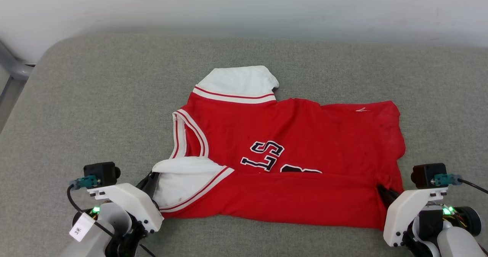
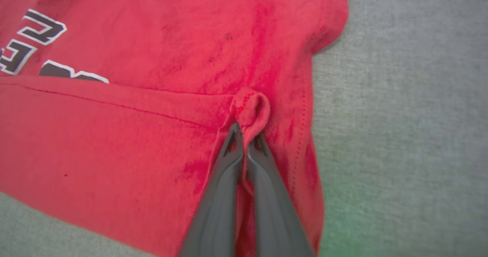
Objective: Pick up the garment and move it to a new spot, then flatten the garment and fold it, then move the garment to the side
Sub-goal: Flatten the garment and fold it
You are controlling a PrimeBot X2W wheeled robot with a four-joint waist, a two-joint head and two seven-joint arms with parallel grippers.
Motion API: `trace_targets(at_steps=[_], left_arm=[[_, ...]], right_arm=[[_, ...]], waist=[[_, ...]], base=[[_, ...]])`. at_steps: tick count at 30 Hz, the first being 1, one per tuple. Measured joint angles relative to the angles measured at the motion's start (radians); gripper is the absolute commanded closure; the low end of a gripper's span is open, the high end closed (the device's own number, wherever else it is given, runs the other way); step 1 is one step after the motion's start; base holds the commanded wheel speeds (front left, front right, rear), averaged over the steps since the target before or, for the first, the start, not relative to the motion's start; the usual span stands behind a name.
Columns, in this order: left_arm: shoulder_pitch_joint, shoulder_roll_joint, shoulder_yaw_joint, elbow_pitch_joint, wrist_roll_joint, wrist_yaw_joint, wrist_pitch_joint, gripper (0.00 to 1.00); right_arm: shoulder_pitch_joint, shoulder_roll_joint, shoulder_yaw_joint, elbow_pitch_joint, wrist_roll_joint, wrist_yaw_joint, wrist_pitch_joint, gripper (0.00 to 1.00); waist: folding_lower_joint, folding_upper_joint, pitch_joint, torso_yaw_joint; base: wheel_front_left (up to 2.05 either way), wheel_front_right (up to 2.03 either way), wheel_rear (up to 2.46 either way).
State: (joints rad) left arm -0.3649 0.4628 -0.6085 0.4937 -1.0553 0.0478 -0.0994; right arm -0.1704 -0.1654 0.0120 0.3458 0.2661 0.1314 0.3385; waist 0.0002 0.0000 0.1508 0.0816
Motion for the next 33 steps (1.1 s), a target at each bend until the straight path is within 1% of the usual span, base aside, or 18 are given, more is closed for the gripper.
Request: trace_targets(at_steps=[4,5,7,8,9,10,11,12,18,23,27,33], left_arm=[[-0.02,-0.023,-0.028,0.075,0.0,-0.035,0.034,1.0],[-0.024,-0.029,-0.032,0.089,-0.002,-0.042,0.042,1.0],[-0.03,-0.034,-0.038,0.11,-0.004,-0.056,0.045,1.0],[-0.03,-0.036,-0.041,0.12,-0.004,-0.058,0.048,1.0],[-0.029,-0.04,-0.04,0.128,-0.006,-0.062,0.048,0.76],[-0.029,-0.042,-0.038,0.135,-0.007,-0.061,0.041,0.33],[-0.029,-0.044,-0.037,0.142,-0.007,-0.057,0.033,0.33],[-0.027,-0.046,-0.034,0.146,-0.008,-0.055,0.028,0.0],[-0.007,-0.024,-0.006,0.144,-0.008,-0.021,-0.027,0.0],[0.007,0.016,0.003,0.103,-0.005,0.01,-0.021,0.0],[0.012,0.069,0.016,0.048,-0.027,0.033,0.047,0.0],[0.023,0.154,-0.003,-0.105,-0.083,0.063,0.269,0.0]], right_arm=[[-0.023,-0.001,0.018,0.053,0.007,0.0,-0.025,1.0],[-0.025,-0.001,0.023,0.066,0.008,0.0,-0.032,0.91],[-0.03,-0.001,0.028,0.091,0.017,0.0,-0.045,0.65],[-0.03,-0.001,0.031,0.101,0.023,0.0,-0.056,0.49],[-0.03,0.001,0.031,0.11,0.036,0.0,-0.071,0.0],[-0.029,0.001,0.037,0.112,0.04,0.0,-0.092,0.0],[-0.027,0.001,0.038,0.114,0.045,0.0,-0.119,0.0],[-0.024,0.002,0.036,0.114,0.046,0.0,-0.15,0.0],[-0.005,0.016,0.0,0.074,0.03,0.0,-0.331,0.0],[0.041,0.04,-0.04,0.0,-0.013,0.0,-0.405,0.0],[0.096,0.071,-0.071,-0.075,-0.03,0.0,-0.407,0.0],[0.139,0.096,-0.1,-0.179,-0.058,0.0,-0.372,0.0]], waist=[[0.0,0.0,0.007,-0.001],[-0.0001,0.0,0.006,-0.002],[-0.0001,0.0,0.0,-0.003],[-0.0001,0.0,-0.005,-0.004],[-0.0001,0.0,-0.011,-0.004],[-0.0001,0.0,-0.017,-0.004],[-0.0001,0.0,-0.024,-0.004],[-0.0001,0.0,-0.031,-0.004],[-0.0002,0.0,-0.077,-0.005],[-0.0002,0.0,-0.114,-0.006],[-0.0004,0.0,-0.134,-0.012],[-0.0004,0.0,-0.13,-0.035]], base=[[0.0,0.0,0.0],[0.0,0.0,0.0],[0.0,0.0,0.0],[0.0,0.0,0.0],[0.0,0.0,0.0],[0.0,0.0,0.0],[0.0,0.0,0.0],[0.0,0.0,0.0],[0.0,0.0,0.0],[0.0,0.0,0.0],[0.0,0.0,0.0],[0.0,0.0,0.0]])
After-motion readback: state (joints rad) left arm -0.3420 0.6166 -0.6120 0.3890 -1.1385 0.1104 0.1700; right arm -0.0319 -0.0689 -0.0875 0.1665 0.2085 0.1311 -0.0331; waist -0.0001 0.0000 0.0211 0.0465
